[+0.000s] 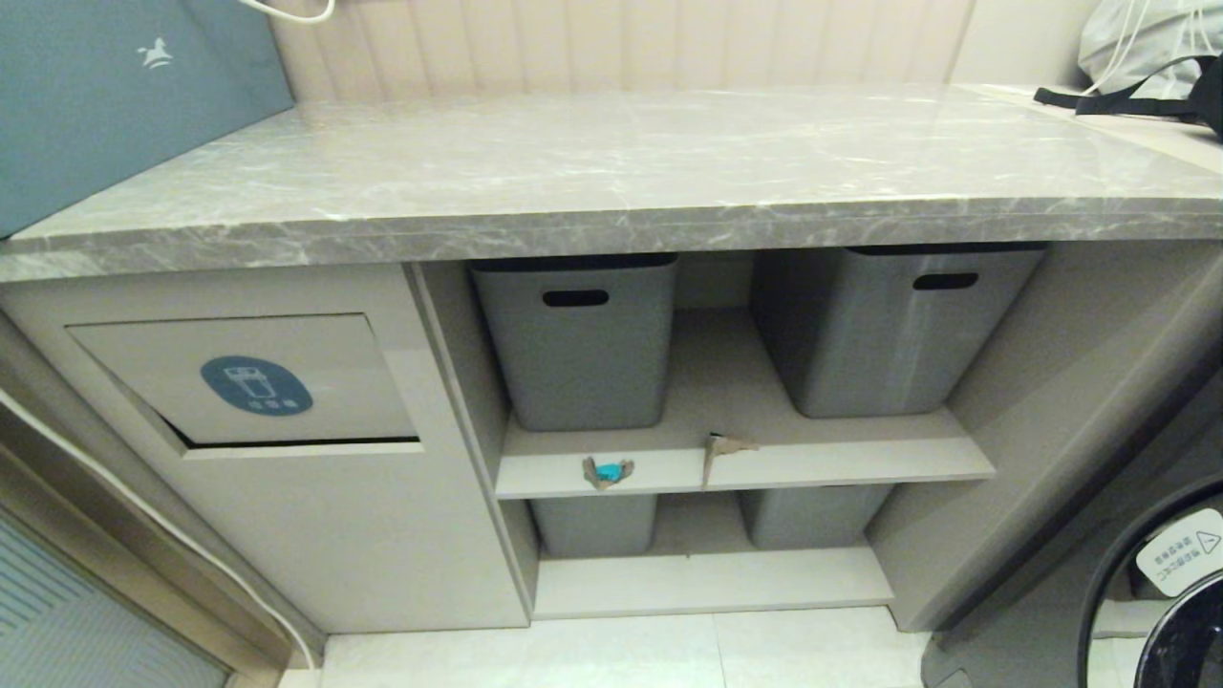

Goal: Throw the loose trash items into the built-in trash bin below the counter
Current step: Pick up the garbage

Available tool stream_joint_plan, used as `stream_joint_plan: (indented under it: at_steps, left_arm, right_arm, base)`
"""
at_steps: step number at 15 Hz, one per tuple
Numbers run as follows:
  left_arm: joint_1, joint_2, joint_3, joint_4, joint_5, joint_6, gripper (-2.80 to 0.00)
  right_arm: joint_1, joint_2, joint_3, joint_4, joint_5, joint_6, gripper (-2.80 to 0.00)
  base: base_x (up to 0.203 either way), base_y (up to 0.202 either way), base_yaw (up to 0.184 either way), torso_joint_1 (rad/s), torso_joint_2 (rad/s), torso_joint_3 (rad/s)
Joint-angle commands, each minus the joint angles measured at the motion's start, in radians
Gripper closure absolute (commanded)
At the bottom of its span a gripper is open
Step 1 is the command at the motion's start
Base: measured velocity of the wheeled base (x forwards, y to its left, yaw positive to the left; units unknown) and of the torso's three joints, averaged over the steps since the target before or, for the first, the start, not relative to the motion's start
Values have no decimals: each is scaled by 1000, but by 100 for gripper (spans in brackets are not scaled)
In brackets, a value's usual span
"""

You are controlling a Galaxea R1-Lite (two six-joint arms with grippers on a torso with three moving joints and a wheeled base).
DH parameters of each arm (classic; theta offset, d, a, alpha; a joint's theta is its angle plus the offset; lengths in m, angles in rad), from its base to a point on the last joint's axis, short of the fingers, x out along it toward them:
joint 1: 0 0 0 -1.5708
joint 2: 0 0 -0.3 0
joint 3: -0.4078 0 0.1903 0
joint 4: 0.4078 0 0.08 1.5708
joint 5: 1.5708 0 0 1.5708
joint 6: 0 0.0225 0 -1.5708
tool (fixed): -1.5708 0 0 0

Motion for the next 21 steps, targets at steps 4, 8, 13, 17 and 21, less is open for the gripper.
stream_joint_plan:
  at_steps: [4,8,13,17,21]
  left_arm:
    - [-1,0,0,0,-3,1,0]
    - [-1,2,0,0,-24,22,0]
    - [-29,252,-48,-136,-112,126,0]
    - [-151,643,-102,-398,-176,180,0]
    - [-284,949,-178,-490,-186,191,0]
  right_arm:
    - [-1,0,0,-1,-1,1,0]
    - [0,0,0,-1,-1,1,0]
    - [0,0,0,-1,-1,2,0]
    - [-1,0,0,-1,-2,3,0]
    - [0,0,0,-1,-2,3,0]
  base:
    - [0,0,0,0,0,0]
    - [0,0,0,0,0,0]
    - [0,0,0,0,0,0]
    - [0,0,0,0,0,0]
    - [0,0,0,0,0,0]
